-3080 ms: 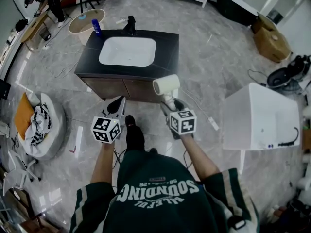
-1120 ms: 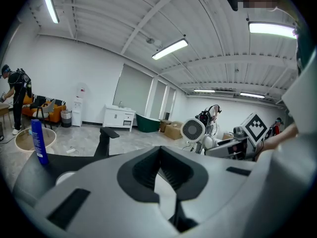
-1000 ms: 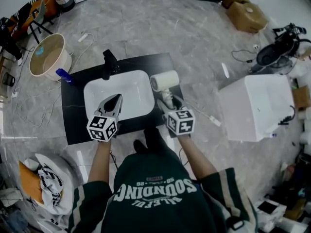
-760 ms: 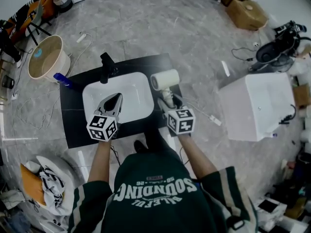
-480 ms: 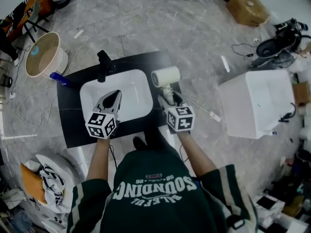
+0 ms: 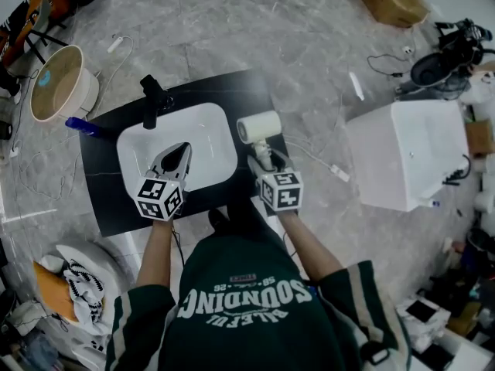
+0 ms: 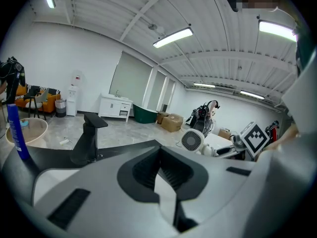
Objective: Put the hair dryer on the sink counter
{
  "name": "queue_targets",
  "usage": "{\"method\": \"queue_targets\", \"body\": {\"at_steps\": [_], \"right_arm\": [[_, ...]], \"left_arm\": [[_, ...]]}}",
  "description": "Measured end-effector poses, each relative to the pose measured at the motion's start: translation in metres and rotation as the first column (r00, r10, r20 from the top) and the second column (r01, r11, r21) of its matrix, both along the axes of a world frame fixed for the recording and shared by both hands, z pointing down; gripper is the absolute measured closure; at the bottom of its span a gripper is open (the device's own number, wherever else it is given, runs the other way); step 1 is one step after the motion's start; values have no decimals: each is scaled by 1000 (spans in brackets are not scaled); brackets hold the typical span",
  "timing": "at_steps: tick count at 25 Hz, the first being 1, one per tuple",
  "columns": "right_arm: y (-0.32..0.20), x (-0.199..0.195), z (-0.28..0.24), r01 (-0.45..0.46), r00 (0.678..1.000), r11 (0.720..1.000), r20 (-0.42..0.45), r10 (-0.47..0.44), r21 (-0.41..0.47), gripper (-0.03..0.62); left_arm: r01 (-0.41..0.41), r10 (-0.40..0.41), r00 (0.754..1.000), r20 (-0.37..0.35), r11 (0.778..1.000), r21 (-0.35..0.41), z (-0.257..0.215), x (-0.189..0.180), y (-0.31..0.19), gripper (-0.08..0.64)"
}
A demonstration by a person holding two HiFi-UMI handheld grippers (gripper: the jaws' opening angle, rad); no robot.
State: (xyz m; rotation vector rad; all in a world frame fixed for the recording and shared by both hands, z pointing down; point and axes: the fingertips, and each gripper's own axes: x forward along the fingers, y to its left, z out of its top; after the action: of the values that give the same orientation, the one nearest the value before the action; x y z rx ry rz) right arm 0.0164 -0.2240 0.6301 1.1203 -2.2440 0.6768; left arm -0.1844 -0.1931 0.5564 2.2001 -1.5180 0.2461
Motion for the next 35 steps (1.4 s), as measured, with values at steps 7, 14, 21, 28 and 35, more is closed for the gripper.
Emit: {"method": "queue_targets", "body": {"at_steps": [7, 14, 21, 28, 35], "right_arm": [[1, 13, 36, -17, 999, 998, -32, 15, -67, 359], [-14, 8, 58, -19, 999, 994, -47, 14, -107, 359], [-39, -4, 71, -8, 998, 991, -67, -1, -136, 359], [-66, -16, 89, -2, 997, 986, -71, -10, -169, 359], [-91, -23, 105, -1, 994, 982, -105, -19, -189, 359]], "left_arm": [[2, -3, 1000, -10, 999, -35, 14, 3, -8, 558], [23, -24, 1000, -13, 997, -67, 26, -5, -18, 558], [64, -67, 997, -31, 994, -94, 34, -17, -31, 558], [95, -100, 994, -36, 988, -118, 42, -26, -42, 558], [127, -133, 991, -34, 982, -142, 50, -32, -48, 558]]}}
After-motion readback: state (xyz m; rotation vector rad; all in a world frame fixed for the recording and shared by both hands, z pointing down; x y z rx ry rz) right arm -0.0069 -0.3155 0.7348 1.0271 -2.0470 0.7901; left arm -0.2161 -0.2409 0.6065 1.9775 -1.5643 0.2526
